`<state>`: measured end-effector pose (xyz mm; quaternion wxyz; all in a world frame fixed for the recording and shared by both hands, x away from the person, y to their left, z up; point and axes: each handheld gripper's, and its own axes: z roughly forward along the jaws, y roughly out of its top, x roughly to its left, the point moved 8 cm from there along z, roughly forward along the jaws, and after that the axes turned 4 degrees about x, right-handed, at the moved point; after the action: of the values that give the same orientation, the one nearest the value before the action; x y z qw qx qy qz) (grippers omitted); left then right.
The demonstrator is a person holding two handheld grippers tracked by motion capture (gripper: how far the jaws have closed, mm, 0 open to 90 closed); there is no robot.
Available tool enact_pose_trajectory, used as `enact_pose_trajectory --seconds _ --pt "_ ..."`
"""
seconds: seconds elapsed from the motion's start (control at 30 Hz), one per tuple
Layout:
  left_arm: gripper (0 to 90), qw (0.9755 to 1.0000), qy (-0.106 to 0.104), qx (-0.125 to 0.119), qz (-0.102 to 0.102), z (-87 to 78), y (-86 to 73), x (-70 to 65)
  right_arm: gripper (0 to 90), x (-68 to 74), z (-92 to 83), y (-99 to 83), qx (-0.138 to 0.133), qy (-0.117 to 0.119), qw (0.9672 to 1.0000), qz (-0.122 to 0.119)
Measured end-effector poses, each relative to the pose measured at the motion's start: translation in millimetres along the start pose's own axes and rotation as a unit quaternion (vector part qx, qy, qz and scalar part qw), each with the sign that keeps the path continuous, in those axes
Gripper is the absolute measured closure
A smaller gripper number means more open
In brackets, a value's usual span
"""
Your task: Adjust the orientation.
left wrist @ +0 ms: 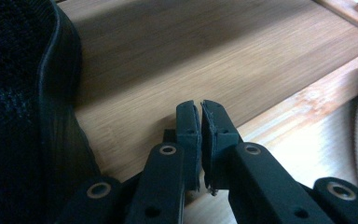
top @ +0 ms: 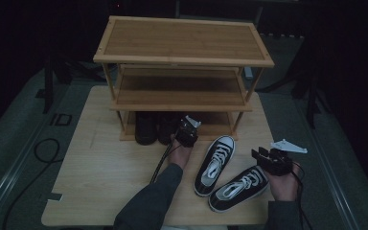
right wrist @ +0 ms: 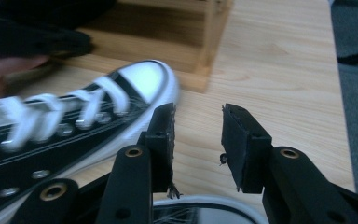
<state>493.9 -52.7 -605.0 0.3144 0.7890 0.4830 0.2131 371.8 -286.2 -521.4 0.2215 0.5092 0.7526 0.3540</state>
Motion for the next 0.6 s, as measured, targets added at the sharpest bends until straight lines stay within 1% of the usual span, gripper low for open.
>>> enact_pose_trajectory --seconds 0.07,0.1,0.13,0.17,0.27,0.3,0.37,0.4,0.43,0.47,0.53,0.6 --pt "85.9 1.0 0.003 0.0 0.001 1.7 -0.1 1.1 62.7 10.9 -2.2 1.4 0.002 0.006 0.9999 -0.01" --pt "85.9 1.0 0.006 0.001 0.005 2.3 0.1 1.2 61.9 16.5 -3.1 1.9 0.003 0.009 0.9999 -0.014" --pt "86.0 1.0 0.003 0.001 0.003 2.7 0.1 -0.4 61.5 24.0 -3.8 2.2 0.004 0.015 0.9997 -0.02" --pt "86.6 0.9999 0.01 0.0 0.013 2.5 0.3 0.2 61.0 28.6 -4.2 2.3 0.006 0.017 0.9995 -0.025" --pt "87.5 0.9999 0.013 -0.003 0.01 2.6 -0.2 -0.9 60.2 48.6 -4.3 1.0 0.018 0.026 0.9982 -0.051" --pt "88.1 0.9999 0.013 -0.006 0.009 2.7 -0.4 -1.2 59.6 53.2 -4.3 0.6 0.02 0.027 0.9979 -0.055" --pt "88.6 0.9998 0.015 -0.008 0.009 2.8 -0.7 -1.7 58.6 65.3 -3.9 0.4 0.022 0.037 0.9974 -0.057" --pt "88.8 0.9998 0.015 -0.008 0.009 2.8 -0.7 -1.7 58.6 65.3 -3.9 0.4 0.022 0.037 0.9974 -0.057" --pt "88.8 0.9998 0.015 -0.008 0.011 2.8 -0.8 -1.8 58.0 71.3 -3.4 0.3 0.025 0.043 0.9971 -0.058" --pt "88.8 0.9998 0.015 -0.008 0.011 2.8 -0.8 -1.6 56.7 85.7 0.9 0.4 0.028 0.058 0.996 -0.061" --pt "88.8 0.9998 0.013 -0.009 0.01 2.9 -0.8 -1.6 55.1 95.0 7.5 0.0 0.036 0.062 0.9955 -0.062" --pt "88.8 0.9998 0.014 -0.008 0.011 2.8 -1.0 -1.5 54.1 100.3 14.7 -1.2 0.05 0.061 0.9953 -0.057"
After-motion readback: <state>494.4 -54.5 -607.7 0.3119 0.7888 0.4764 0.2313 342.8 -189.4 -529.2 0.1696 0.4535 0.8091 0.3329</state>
